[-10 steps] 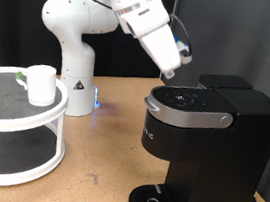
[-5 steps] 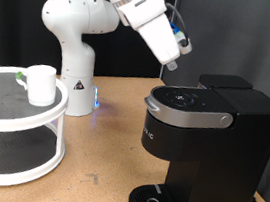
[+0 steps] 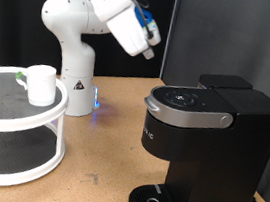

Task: Make a cup of coffee with the keurig machine

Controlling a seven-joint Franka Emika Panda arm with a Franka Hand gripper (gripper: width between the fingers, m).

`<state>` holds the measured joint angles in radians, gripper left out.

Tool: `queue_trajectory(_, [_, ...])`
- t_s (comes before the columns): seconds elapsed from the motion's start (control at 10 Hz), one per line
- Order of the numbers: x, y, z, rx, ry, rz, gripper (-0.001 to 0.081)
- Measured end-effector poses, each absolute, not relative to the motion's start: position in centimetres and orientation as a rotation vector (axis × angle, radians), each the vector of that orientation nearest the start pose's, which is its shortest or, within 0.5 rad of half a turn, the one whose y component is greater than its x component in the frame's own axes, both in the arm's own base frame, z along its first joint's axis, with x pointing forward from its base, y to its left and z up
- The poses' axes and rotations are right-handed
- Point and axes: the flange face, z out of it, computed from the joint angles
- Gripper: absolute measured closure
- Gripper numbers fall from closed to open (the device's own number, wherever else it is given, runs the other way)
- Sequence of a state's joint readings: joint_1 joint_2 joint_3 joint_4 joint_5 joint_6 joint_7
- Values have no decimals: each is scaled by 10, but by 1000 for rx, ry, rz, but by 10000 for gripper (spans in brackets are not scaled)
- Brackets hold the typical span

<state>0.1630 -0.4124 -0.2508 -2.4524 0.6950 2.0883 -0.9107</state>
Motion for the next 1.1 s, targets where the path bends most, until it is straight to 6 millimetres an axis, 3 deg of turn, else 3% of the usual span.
queue_trajectory(0.1, [419,-14,462,-2416,-604,-450,803])
queue_trajectory(0.5, [418,-24,462,-2423,-557,-494,803])
queue_trajectory(1.1, [371,-91,480,-2426,-459,-565,803])
